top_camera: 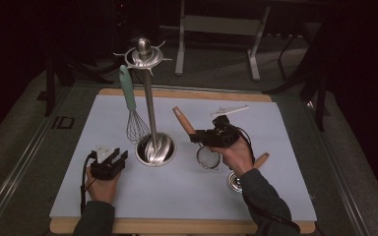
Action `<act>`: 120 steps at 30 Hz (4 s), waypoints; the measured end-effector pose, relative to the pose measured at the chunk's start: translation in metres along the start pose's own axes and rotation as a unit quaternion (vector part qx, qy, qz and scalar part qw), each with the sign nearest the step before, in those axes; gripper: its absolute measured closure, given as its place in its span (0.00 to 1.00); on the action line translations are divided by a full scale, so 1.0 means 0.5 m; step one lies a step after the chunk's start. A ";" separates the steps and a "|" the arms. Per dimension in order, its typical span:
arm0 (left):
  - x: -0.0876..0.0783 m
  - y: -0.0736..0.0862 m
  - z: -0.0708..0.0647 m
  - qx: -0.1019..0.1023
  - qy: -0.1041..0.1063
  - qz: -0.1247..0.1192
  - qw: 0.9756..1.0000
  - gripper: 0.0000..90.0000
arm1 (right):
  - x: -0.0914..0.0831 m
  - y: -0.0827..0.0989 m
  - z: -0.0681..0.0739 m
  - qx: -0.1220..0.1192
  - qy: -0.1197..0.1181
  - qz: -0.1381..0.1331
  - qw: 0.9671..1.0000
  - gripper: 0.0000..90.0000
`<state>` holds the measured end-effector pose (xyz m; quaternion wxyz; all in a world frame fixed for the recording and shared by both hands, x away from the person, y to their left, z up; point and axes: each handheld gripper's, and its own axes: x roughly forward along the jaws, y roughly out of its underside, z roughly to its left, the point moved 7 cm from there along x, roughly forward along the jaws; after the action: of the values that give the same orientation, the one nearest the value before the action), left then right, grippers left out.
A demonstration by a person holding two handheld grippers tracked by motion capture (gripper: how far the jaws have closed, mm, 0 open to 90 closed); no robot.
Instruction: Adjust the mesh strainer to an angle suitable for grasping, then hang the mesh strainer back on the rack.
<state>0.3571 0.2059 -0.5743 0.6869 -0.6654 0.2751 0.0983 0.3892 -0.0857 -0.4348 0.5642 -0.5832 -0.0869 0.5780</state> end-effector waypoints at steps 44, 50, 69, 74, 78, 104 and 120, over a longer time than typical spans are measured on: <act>0.000 0.000 0.001 0.000 0.000 0.000 1.000 0.71 | -0.016 -0.068 0.035 -0.055 -0.059 -0.079 0.994 0.79; 0.000 0.000 0.001 -0.001 0.001 0.000 1.000 0.71 | -0.018 -0.079 0.043 -0.077 -0.070 -0.096 0.990 0.79; 0.000 0.000 0.001 -0.001 0.001 -0.001 1.000 0.71 | -0.043 -0.111 0.096 -0.132 -0.078 -0.124 0.980 0.79; 0.000 0.000 0.001 -0.002 0.001 -0.001 1.000 0.71 | -0.050 -0.117 0.102 -0.137 -0.080 -0.127 0.979 0.79; 0.000 0.000 0.001 -0.001 0.001 -0.001 1.000 0.71 | -0.058 -0.125 0.107 -0.141 -0.084 -0.132 0.978 0.79; 0.000 0.000 0.001 -0.001 0.001 -0.001 1.000 0.71 | -0.123 -0.171 0.148 -0.158 -0.112 -0.186 0.963 0.79; 0.000 0.000 0.001 -0.001 0.001 -0.001 1.000 0.71 | -0.111 -0.181 0.178 -0.170 -0.131 -0.190 0.958 0.79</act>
<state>0.3570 0.2064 -0.5742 0.6858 -0.6668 0.2749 0.0975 0.3528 -0.0461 -0.3070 0.5401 -0.5625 -0.3659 0.5079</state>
